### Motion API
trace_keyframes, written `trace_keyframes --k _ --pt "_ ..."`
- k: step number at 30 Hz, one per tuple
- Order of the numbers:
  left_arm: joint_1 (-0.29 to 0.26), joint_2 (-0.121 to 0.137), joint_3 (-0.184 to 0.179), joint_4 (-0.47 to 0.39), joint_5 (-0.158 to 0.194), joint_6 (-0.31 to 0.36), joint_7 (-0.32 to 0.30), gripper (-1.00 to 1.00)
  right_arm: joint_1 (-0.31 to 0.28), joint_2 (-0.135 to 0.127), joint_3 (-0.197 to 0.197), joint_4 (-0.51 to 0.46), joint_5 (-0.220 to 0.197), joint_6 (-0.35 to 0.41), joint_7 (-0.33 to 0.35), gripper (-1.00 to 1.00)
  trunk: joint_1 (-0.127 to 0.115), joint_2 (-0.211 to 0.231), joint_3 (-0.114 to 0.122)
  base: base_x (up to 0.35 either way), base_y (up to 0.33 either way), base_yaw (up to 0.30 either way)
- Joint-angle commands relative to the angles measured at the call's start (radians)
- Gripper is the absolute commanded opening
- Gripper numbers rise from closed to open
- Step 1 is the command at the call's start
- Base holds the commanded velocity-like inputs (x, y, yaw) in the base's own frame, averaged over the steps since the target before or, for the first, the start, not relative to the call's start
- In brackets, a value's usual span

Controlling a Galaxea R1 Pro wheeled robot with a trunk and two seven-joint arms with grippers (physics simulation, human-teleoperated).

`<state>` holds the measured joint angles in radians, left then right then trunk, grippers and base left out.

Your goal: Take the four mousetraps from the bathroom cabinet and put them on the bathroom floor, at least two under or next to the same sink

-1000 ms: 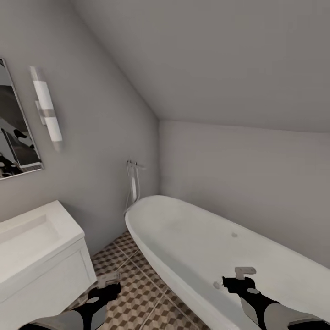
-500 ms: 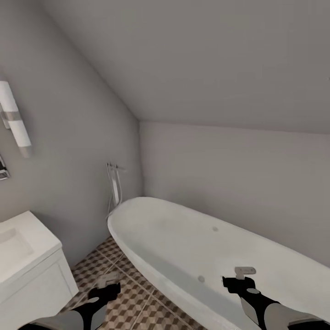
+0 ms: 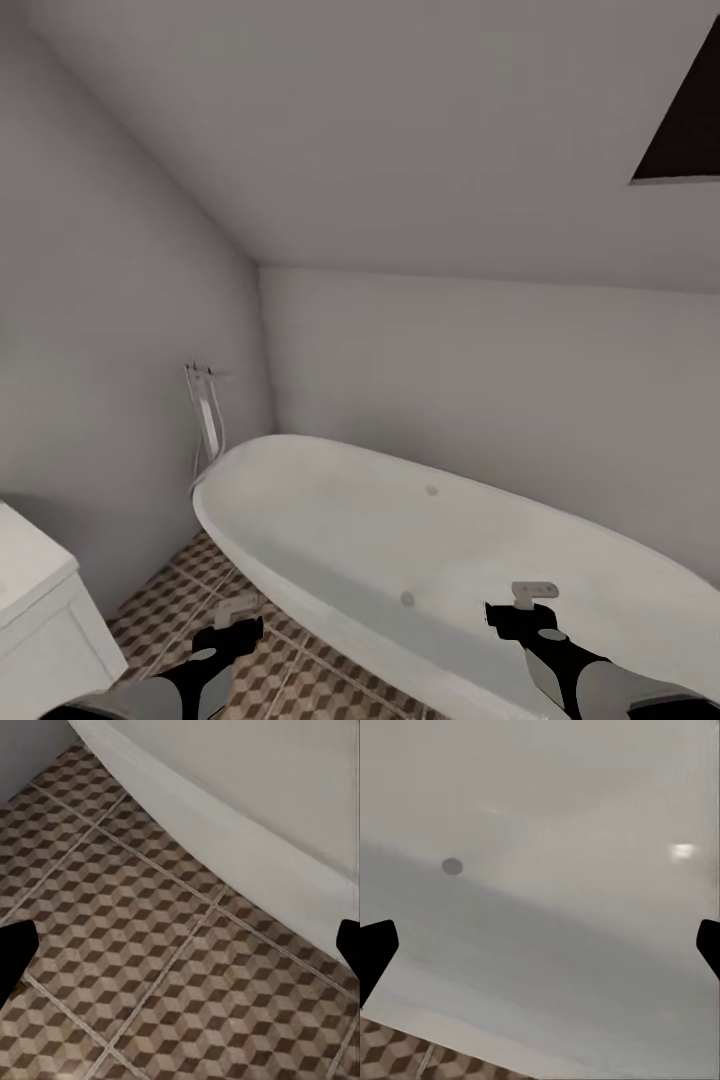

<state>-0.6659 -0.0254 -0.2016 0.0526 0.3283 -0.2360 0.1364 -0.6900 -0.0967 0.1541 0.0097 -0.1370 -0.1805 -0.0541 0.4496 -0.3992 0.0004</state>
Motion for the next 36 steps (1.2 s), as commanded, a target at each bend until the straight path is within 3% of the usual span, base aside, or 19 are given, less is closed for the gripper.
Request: trace_keyframes --k 1,36 --pt "-0.001 -0.001 -0.009 0.004 0.006 -0.006 0.002 1.00 0.000 0.000 0.009 0.001 -0.010 -0.003 -0.001 1.00 0.000 -0.001 0.000 0.000 0.000 -0.276" --pt "-0.001 -0.001 -0.009 0.004 0.006 -0.006 -0.005 1.00 0.000 0.000 0.010 0.001 -0.010 -0.003 -0.001 1.00 0.000 -0.001 0.000 0.000 0.000 -0.276"
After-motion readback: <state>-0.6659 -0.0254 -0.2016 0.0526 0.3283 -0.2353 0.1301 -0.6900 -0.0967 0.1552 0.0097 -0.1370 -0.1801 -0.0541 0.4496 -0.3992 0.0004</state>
